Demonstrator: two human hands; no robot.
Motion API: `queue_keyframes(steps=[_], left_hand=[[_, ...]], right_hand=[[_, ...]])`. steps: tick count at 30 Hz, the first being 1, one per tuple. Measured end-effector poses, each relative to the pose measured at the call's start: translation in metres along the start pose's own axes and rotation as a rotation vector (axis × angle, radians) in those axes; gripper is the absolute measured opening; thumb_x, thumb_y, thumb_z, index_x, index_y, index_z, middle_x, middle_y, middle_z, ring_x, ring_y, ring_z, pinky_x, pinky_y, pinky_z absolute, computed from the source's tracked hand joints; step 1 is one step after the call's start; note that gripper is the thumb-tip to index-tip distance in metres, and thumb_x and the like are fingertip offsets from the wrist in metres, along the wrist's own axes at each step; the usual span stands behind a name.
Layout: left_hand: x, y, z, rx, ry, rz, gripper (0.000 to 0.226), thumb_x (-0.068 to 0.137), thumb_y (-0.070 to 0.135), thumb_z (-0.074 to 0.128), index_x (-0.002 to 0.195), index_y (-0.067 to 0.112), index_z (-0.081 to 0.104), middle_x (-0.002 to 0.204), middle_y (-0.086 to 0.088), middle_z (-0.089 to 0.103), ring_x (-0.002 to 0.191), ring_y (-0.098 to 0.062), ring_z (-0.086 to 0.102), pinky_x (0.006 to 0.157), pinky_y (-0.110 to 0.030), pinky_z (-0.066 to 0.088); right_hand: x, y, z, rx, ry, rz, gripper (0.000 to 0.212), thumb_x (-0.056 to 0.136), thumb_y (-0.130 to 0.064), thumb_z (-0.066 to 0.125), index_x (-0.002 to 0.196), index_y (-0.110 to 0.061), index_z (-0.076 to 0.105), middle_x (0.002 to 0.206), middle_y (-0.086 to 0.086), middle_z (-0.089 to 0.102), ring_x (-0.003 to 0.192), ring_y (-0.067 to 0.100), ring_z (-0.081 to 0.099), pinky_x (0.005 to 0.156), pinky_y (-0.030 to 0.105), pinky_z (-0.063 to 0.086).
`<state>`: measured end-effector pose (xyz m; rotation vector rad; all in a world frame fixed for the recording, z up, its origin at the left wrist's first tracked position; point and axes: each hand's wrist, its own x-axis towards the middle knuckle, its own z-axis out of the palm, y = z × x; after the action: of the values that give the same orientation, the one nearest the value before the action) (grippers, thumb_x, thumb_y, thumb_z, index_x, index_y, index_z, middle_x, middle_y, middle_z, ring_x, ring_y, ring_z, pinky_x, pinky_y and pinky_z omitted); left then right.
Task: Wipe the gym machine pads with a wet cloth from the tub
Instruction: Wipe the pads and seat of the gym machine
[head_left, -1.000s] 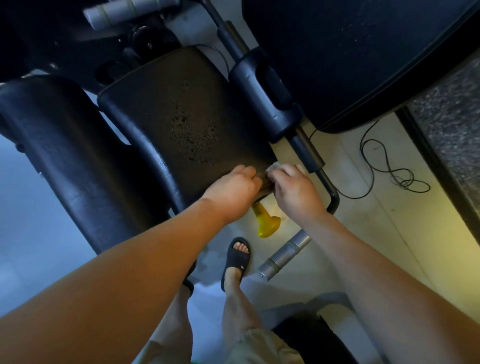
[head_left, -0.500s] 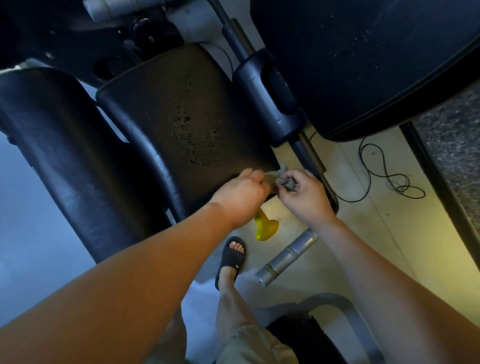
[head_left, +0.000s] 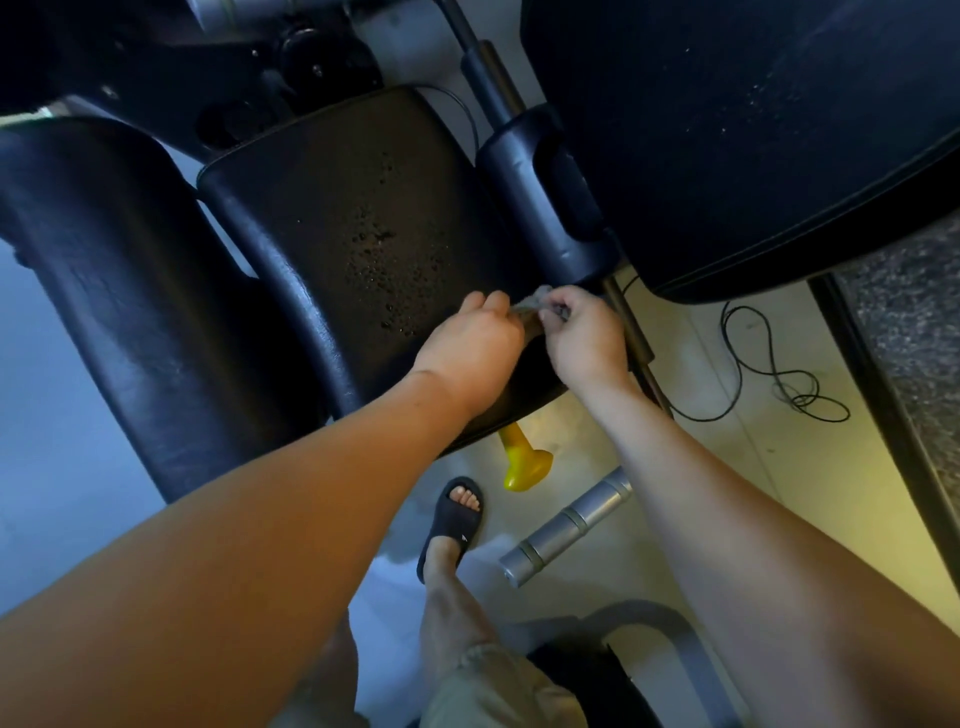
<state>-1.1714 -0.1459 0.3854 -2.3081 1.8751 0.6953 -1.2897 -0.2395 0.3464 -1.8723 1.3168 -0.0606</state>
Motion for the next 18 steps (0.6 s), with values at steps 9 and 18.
queue_keyframes(steps=[9,18], left_hand=[[-0.015,-0.003,0.001,0.103,0.007,0.084,0.044,0.097,0.017,0.053,0.140,0.010,0.046,0.131,-0.010,0.053,0.116,-0.024,0.051,0.101,-0.034,0.044],[-0.053,-0.047,-0.016,-0.215,0.010,0.079,0.025,0.097,0.019,0.049,0.117,0.011,0.063,0.118,-0.008,0.059,0.113,-0.023,0.053,0.095,-0.037,0.049]], right_hand=[[-0.004,-0.008,0.007,-0.207,0.062,-0.205,0.034,0.099,-0.019,0.056,0.129,-0.008,0.068,0.136,0.011,0.060,0.125,0.032,0.052,0.108,0.036,0.043],[-0.002,-0.041,0.017,-0.262,-0.113,0.054,0.062,0.101,-0.029,0.060,0.157,-0.014,0.037,0.159,0.008,0.035,0.146,0.028,0.032,0.121,0.039,0.031]])
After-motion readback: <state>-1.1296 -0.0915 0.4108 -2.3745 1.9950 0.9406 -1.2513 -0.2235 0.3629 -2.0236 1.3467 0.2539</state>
